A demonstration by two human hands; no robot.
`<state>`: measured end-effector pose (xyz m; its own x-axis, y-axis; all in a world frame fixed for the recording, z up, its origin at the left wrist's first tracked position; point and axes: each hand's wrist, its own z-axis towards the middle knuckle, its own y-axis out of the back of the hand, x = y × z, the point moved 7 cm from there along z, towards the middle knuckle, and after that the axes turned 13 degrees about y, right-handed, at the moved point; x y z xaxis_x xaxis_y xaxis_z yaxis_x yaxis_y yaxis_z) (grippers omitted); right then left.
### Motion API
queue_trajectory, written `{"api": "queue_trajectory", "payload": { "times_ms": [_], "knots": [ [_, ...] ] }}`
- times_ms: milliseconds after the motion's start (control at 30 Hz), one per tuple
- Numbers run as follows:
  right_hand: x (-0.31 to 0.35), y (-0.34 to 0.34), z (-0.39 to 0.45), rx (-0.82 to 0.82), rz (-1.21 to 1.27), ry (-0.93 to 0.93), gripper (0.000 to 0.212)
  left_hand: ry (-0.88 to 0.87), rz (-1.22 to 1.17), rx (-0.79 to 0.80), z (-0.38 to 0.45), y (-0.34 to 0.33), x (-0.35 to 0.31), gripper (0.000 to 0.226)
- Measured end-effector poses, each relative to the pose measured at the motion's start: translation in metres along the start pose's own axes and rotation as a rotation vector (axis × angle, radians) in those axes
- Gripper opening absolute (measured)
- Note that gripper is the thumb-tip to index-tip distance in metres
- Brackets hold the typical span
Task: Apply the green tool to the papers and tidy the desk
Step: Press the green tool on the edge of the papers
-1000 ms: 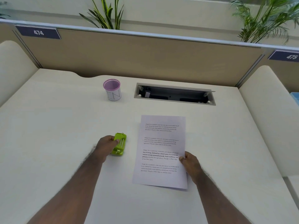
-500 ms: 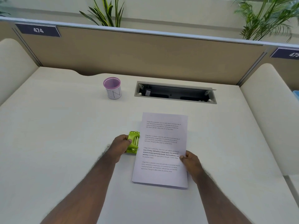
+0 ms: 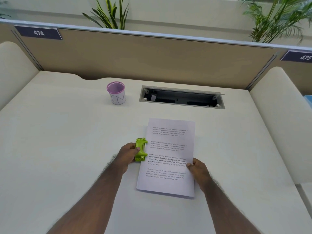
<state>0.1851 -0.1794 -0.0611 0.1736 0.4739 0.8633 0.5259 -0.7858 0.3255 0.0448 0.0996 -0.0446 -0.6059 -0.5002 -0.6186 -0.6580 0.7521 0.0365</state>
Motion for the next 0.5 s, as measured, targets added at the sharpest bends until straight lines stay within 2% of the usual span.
{"api": "queue_trajectory", "payload": {
  "times_ms": [500],
  "knots": [
    [-0.0002, -0.0004, 0.0026, -0.007, 0.000, 0.019, 0.023, -0.068, 0.036, 0.078, -0.0055, -0.0007, 0.0025, 0.010]
  ]
}}
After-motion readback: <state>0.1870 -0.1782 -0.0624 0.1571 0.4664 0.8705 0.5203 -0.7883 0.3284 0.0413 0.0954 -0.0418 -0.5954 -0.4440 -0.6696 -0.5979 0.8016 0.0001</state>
